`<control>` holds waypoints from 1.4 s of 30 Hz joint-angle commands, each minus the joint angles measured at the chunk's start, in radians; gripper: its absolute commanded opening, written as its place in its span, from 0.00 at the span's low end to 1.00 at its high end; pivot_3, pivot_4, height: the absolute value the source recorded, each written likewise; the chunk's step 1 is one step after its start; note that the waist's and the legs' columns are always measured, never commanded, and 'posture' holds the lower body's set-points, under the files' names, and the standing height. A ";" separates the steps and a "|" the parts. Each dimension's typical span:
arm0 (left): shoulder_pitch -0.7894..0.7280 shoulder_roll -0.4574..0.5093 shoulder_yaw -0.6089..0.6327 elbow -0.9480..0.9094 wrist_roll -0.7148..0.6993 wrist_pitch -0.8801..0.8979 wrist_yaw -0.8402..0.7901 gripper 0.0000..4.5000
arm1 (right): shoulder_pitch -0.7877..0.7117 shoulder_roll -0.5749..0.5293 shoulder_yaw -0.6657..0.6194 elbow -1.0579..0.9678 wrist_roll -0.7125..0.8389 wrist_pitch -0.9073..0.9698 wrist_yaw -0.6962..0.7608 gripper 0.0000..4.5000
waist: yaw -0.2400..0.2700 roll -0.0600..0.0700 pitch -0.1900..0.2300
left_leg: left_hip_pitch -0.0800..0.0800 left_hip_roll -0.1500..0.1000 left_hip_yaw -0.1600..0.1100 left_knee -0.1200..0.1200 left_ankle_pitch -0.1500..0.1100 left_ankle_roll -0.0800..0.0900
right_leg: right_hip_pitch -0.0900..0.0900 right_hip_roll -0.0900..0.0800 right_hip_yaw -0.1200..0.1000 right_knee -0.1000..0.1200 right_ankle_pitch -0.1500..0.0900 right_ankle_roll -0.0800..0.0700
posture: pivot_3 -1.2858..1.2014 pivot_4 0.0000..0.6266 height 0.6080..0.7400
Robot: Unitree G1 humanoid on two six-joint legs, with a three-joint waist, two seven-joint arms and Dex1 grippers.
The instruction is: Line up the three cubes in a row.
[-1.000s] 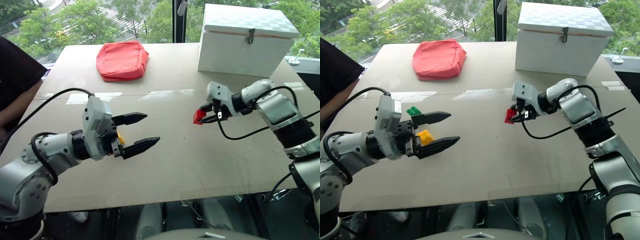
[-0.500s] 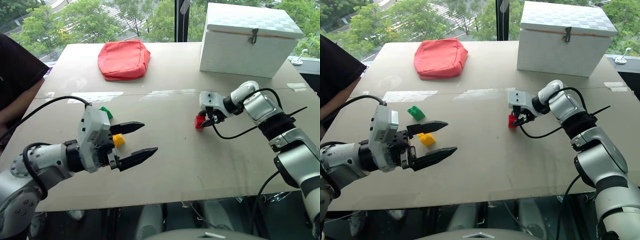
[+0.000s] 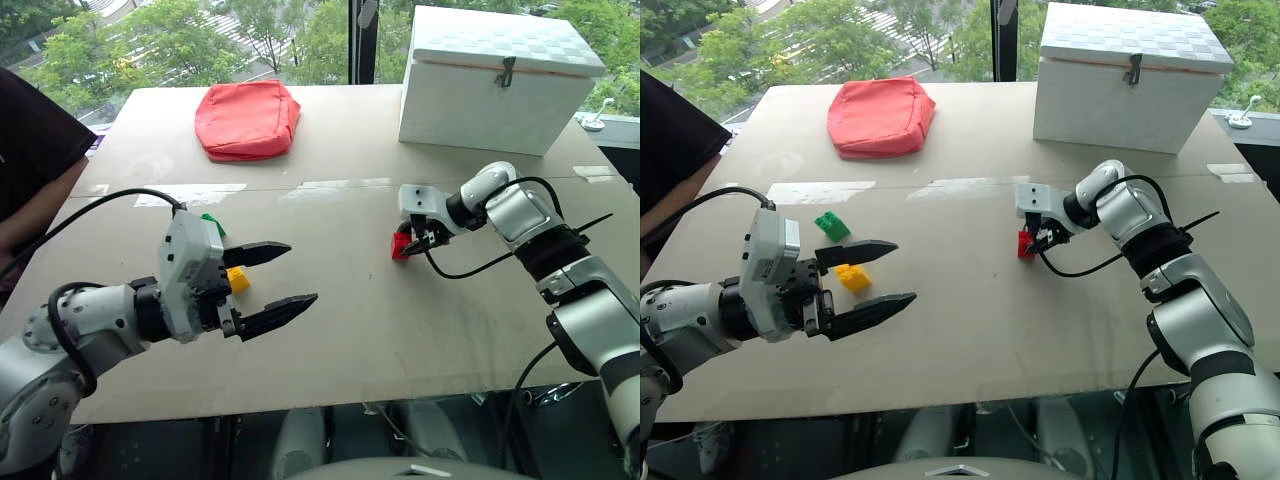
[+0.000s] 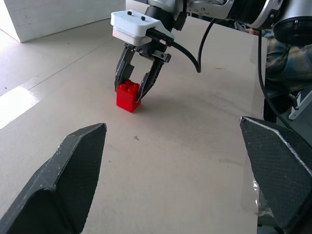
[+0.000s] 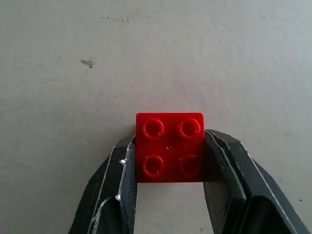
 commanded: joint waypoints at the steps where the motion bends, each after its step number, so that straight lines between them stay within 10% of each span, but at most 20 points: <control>1: 0.009 0.015 0.013 -0.012 0.005 -0.028 -0.009 1.00 | -0.007 -0.004 -0.050 -0.025 0.007 -0.003 0.013 0.81 | 0.000 0.000 0.000 | 0.000 0.000 0.000 0.000 0.000 0.000 | 0.000 0.000 0.000 0.000 0.000 0.000 | 0.52 0.24 1.00; 3: 0.018 0.015 0.019 -0.012 -0.001 -0.028 -0.008 1.00 | -0.003 -0.004 -0.055 -0.031 0.006 -0.007 0.010 0.99 | 0.000 0.000 0.000 | 0.000 0.000 0.000 0.000 0.000 0.000 | 0.000 0.000 0.000 0.000 0.000 0.000 | 0.52 0.24 1.00; 11: 0.077 -0.032 0.057 0.006 -0.018 -0.031 0.047 1.00 | 0.027 -0.029 -0.112 -0.143 0.057 0.005 0.045 0.99 | 0.000 0.000 0.000 | 0.000 0.000 0.000 0.000 0.000 0.000 | 0.000 0.000 0.000 0.000 0.000 0.000 | 0.52 0.24 1.00; 20: 0.187 -0.150 0.064 0.132 0.284 -0.084 0.289 1.00 | 0.354 -0.094 -0.486 -0.847 0.535 0.311 -0.037 0.99 | 0.012 -0.001 0.000 | 0.000 0.002 -0.002 -0.001 0.000 0.000 | 0.000 -0.001 -0.003 0.000 0.000 0.000 | 0.52 0.24 1.00; 31: -0.277 -0.140 -0.109 0.552 0.518 -0.031 0.508 1.00 | 0.638 -0.097 -0.633 -1.220 0.601 0.370 -0.381 0.99 | 0.028 -0.004 -0.002 | 0.002 0.001 0.000 0.001 0.001 -0.001 | 0.002 -0.001 -0.002 0.001 0.001 -0.001 | 0.52 0.24 1.00; 42: -0.662 -0.011 -0.411 1.132 0.727 -0.223 0.084 1.00 | 0.739 -0.163 -0.670 -1.327 0.655 0.402 -0.506 0.99 | 0.019 -0.006 -0.001 | 0.000 0.001 0.000 0.000 0.001 -0.001 | 0.000 0.000 -0.003 0.000 0.001 -0.002 | 0.52 0.24 1.00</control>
